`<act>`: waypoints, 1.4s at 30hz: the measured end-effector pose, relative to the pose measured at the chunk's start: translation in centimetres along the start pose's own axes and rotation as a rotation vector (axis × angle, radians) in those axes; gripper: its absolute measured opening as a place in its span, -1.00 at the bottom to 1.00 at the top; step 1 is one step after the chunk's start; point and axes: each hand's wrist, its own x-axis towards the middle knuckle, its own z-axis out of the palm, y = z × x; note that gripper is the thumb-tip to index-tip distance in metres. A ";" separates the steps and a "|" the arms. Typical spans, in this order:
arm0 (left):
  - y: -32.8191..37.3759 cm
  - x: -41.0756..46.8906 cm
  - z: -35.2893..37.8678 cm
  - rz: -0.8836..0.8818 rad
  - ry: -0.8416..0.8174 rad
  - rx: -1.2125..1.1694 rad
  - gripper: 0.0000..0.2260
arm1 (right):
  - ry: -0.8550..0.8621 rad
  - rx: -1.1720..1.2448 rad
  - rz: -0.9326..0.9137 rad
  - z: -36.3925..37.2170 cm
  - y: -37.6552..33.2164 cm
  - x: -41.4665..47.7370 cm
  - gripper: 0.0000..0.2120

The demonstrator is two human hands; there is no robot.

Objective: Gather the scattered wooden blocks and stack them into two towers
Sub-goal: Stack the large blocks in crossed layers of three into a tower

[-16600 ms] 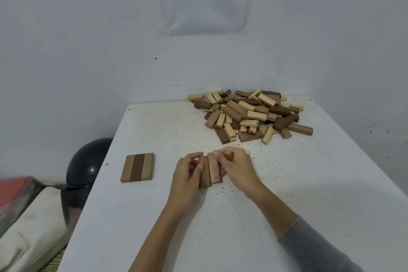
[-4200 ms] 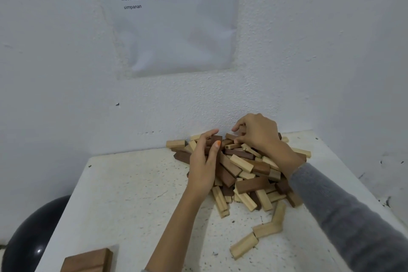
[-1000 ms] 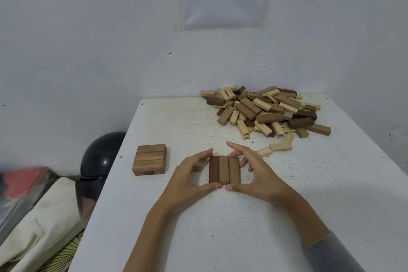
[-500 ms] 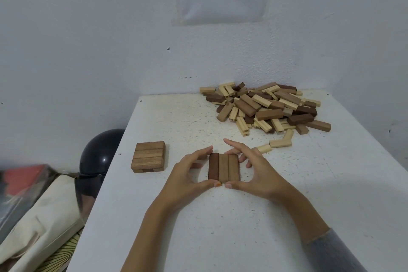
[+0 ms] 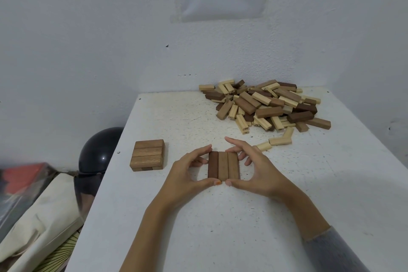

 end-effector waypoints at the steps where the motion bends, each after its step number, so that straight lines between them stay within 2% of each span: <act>1: 0.0 0.0 0.0 0.002 0.000 -0.002 -0.31 | 0.002 0.004 -0.003 0.0 0.0 0.0 -0.12; 42: 0.6 -0.3 -0.2 -0.018 0.034 -0.007 -0.33 | 0.016 0.038 -0.010 -0.2 -0.4 0.1 -0.24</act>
